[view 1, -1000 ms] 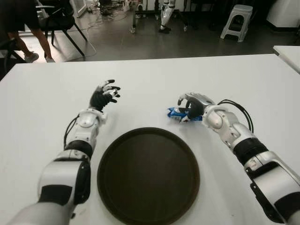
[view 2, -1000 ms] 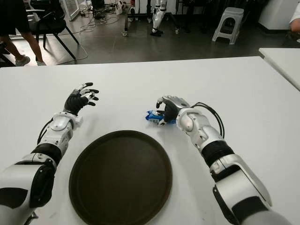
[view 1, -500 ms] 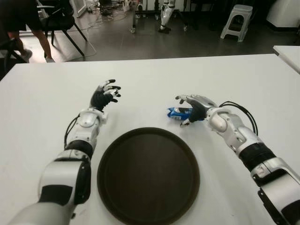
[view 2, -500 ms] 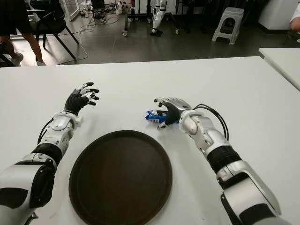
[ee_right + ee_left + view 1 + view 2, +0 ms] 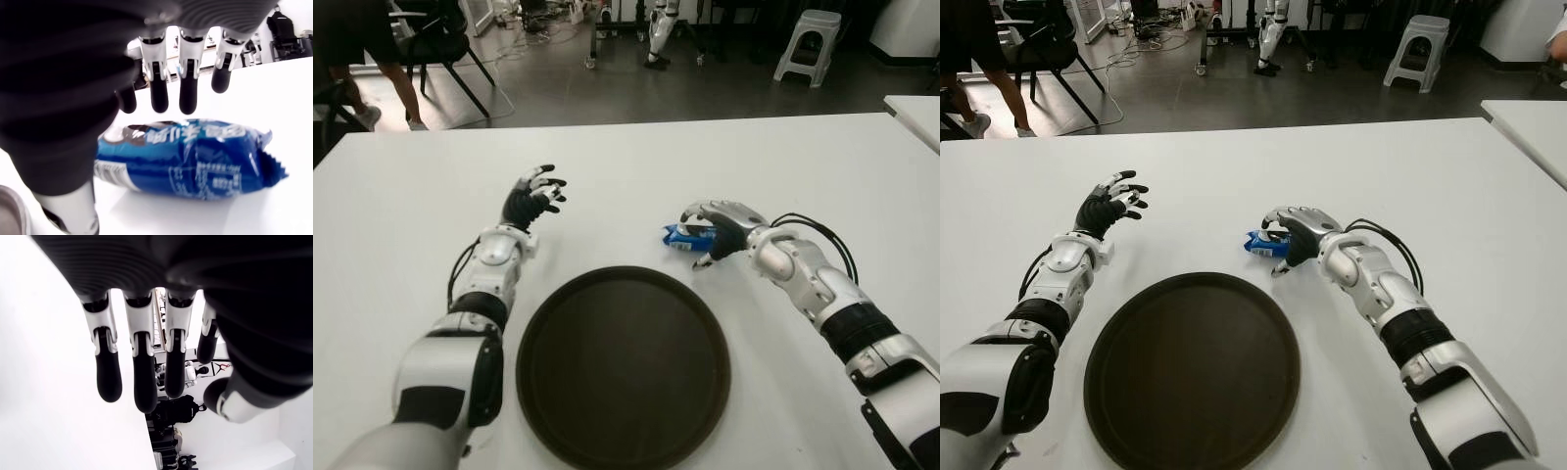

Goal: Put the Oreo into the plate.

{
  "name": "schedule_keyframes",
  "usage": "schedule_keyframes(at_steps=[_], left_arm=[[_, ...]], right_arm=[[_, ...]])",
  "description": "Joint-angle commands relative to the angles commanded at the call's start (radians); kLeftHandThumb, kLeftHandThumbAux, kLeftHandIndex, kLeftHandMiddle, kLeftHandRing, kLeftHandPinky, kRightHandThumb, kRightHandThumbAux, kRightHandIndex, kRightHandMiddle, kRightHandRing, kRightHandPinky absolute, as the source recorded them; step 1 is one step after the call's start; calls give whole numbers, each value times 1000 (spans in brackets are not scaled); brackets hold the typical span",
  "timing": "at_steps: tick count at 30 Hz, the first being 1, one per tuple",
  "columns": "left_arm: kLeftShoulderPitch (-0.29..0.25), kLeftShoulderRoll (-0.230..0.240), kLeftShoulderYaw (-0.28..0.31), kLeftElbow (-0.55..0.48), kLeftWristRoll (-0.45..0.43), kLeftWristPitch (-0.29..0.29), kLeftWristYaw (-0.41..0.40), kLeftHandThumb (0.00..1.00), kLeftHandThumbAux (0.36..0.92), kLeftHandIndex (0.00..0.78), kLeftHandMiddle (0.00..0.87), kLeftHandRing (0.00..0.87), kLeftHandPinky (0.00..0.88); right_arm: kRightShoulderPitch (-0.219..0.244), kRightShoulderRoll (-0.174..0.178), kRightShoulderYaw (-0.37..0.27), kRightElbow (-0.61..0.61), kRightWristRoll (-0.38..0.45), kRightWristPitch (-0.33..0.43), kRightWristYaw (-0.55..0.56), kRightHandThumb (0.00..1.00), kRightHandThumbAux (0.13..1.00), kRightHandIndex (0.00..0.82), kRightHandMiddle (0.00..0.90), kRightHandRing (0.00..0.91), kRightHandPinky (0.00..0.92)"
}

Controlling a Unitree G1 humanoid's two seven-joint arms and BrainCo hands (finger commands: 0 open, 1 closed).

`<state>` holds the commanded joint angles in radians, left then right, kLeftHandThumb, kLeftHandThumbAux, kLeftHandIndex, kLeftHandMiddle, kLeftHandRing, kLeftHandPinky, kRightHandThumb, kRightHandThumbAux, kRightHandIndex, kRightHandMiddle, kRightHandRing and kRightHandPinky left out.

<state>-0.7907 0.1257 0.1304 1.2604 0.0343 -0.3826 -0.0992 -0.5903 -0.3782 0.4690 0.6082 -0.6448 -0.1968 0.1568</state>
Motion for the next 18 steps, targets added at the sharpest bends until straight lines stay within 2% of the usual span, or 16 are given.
schedule_keyframes(at_steps=[6, 18], left_arm=[[2, -2, 0, -2, 0, -6, 0, 181, 655, 187, 337, 405, 426], [1, -2, -5, -3, 5, -1, 11, 172, 652, 182, 339, 405, 432]], right_arm=[[10, -7, -3, -4, -2, -43, -15, 0, 855, 260, 234, 230, 250], [18, -14, 1, -23, -13, -58, -3, 0, 842, 263, 241, 240, 235]])
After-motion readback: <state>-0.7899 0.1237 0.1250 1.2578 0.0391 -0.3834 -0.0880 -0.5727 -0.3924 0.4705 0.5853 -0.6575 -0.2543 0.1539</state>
